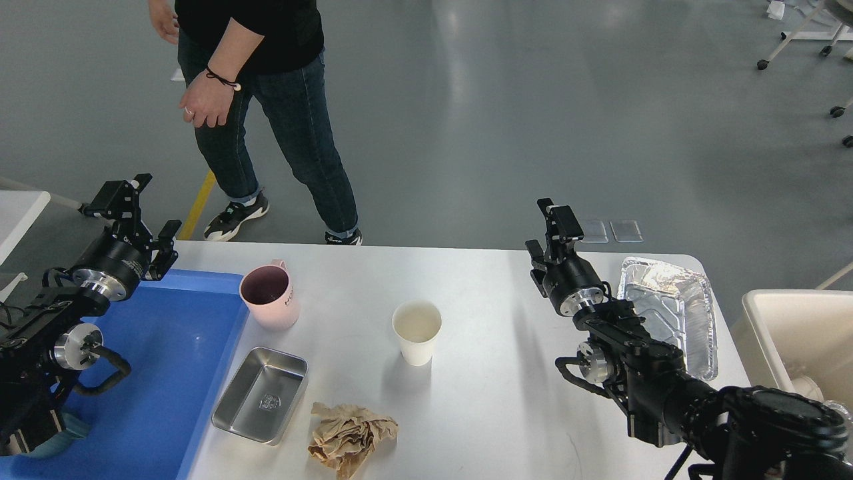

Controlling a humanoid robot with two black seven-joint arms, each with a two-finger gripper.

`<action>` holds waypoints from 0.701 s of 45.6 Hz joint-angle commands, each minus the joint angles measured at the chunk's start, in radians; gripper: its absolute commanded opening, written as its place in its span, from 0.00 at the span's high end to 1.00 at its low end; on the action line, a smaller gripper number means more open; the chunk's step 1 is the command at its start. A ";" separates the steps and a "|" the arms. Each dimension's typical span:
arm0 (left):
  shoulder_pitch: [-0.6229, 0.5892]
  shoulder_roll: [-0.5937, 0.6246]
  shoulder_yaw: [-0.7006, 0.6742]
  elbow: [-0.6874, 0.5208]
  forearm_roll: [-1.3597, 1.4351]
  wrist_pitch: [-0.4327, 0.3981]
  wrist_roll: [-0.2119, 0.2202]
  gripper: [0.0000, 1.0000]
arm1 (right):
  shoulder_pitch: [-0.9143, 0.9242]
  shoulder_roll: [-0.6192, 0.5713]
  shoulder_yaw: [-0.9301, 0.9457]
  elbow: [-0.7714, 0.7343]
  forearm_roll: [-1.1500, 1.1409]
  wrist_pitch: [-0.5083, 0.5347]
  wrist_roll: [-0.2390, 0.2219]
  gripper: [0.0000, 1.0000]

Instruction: Tidy desktop

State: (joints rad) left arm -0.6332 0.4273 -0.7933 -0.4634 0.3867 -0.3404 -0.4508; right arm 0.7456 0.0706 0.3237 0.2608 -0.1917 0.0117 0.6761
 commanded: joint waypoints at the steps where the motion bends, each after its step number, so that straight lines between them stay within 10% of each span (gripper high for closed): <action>1: 0.000 -0.001 -0.003 0.000 -0.002 -0.002 0.003 0.02 | 0.000 0.000 0.000 0.000 0.000 -0.004 0.000 0.00; 32: -0.014 -0.007 0.009 -0.003 0.015 -0.034 -0.002 0.02 | 0.000 0.000 0.000 0.000 0.000 -0.004 -0.001 0.00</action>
State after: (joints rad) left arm -0.6450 0.4241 -0.7840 -0.4653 0.4019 -0.3566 -0.4519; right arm 0.7455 0.0701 0.3237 0.2593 -0.1917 0.0077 0.6749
